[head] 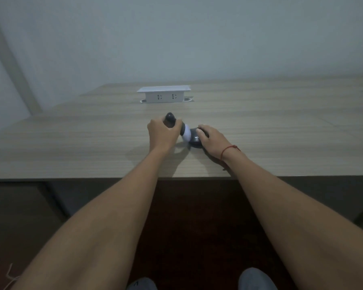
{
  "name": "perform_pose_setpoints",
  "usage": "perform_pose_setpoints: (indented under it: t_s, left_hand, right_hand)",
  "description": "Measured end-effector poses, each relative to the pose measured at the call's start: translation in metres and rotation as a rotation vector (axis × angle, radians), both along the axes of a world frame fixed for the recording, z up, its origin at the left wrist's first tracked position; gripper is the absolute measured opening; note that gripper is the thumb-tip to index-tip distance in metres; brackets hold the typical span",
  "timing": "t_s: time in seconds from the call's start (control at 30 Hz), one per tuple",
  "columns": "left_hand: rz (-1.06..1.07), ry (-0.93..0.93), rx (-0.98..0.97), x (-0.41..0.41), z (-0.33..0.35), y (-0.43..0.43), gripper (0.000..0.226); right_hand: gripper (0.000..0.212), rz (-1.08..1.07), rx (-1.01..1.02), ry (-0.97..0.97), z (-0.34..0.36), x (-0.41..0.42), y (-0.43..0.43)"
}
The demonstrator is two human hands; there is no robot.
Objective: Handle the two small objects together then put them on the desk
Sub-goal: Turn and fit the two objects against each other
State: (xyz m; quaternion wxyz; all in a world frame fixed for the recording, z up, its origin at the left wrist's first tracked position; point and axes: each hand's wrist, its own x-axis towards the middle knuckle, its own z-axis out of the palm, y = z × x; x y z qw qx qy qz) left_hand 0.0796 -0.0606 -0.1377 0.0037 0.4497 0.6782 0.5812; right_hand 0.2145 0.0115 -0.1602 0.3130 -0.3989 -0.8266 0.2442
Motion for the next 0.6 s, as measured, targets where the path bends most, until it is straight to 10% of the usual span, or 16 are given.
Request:
perform_pose_setpoints:
  t_s: [0.6]
  left_hand:
    - [-0.268, -0.384, -0.107, -0.005, 0.008, 0.014, 0.026]
  right_hand:
    - [0.029, 0.0, -0.032, 0.066, 0.002, 0.002, -0.005]
